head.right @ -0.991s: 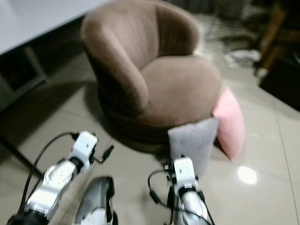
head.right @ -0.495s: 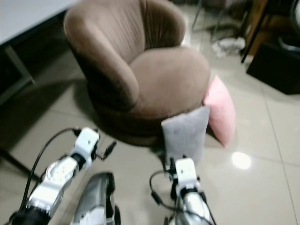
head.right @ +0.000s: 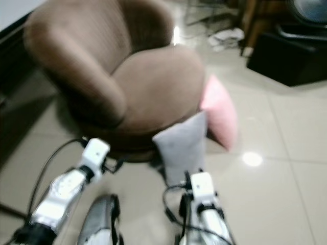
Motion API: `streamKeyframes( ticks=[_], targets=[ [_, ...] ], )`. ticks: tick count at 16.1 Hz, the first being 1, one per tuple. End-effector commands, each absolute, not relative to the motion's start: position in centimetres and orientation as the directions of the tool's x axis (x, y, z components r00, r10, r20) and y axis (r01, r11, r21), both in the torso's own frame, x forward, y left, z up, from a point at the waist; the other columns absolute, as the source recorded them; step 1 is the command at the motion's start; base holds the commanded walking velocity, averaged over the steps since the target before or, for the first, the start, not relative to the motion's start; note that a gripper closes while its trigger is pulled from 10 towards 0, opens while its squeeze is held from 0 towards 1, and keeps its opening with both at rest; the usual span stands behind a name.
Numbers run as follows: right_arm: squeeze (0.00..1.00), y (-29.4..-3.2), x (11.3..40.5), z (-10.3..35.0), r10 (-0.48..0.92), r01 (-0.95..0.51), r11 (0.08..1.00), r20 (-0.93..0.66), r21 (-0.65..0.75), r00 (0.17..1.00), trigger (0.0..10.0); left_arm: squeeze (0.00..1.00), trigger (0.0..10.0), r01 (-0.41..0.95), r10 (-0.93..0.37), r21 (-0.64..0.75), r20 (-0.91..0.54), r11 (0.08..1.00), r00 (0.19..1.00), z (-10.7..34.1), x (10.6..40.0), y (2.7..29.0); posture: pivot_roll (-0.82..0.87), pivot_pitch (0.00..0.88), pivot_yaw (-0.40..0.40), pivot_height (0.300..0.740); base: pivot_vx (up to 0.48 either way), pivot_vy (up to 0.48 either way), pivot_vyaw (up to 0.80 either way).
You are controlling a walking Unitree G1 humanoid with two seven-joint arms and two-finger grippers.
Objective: Move the pillow to the sofa from floor
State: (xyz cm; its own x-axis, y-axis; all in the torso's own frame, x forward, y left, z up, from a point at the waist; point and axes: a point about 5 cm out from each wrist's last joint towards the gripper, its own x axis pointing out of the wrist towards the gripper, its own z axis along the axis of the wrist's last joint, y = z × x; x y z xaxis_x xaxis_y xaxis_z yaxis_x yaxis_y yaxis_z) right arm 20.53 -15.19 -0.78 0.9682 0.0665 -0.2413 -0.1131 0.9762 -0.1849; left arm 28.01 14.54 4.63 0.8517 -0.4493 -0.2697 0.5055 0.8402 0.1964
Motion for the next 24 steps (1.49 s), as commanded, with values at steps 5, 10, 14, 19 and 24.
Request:
streamKeyframes(
  ticks=[5, 10, 14, 19, 24],
  targets=[
    [0.00, -14.71, 20.49, -0.82, 0.080, -0.126, 0.977, -0.247, -0.174, 0.966, 10.0, 0.00, 10.0, 0.458, -0.404, 0.180, -0.272, 0.870, 0.873, 4.48, 28.00, 15.53, -0.02, 0.051, 0.049, 0.579, 0.000, -0.322, 0.00],
    [0.00, -14.58, 20.65, -0.77, 0.089, -0.134, 0.976, -0.248, -0.174, 0.965, 10.0, 0.00, 10.0, 0.424, -0.368, 0.194, -0.267, 0.885, 0.891, 4.47, 27.95, 15.91, -0.01, 0.059, 0.043, 0.579, 0.000, 0.000, 0.00],
    [0.00, -14.61, 20.65, -0.77, 0.091, -0.138, 0.975, -0.250, -0.175, 0.964, 10.0, 0.00, 10.0, 0.402, -0.345, 0.196, -0.272, 0.894, 0.898, 4.42, 28.00, 16.06, -0.01, 0.061, 0.042, 0.579, 0.217, 0.000, 0.00],
    [0.00, -14.69, 20.63, -0.75, 0.090, -0.137, 0.975, -0.249, -0.178, 0.964, 10.0, 0.00, 10.0, 0.396, -0.342, 0.189, -0.261, 0.899, 0.903, 4.55, 28.15, 15.86, -0.02, 0.062, 0.041, 0.579, 0.452, 0.000, 0.00],
    [0.00, -14.63, 20.66, -0.74, 0.092, -0.138, 0.975, -0.250, -0.176, 0.964, 10.0, 0.00, 10.0, 0.400, -0.347, 0.190, -0.258, 0.897, 0.901, 4.64, 28.21, 15.77, -0.01, 0.064, 0.042, 0.579, 0.452, 0.000, 0.00]
  ],
)
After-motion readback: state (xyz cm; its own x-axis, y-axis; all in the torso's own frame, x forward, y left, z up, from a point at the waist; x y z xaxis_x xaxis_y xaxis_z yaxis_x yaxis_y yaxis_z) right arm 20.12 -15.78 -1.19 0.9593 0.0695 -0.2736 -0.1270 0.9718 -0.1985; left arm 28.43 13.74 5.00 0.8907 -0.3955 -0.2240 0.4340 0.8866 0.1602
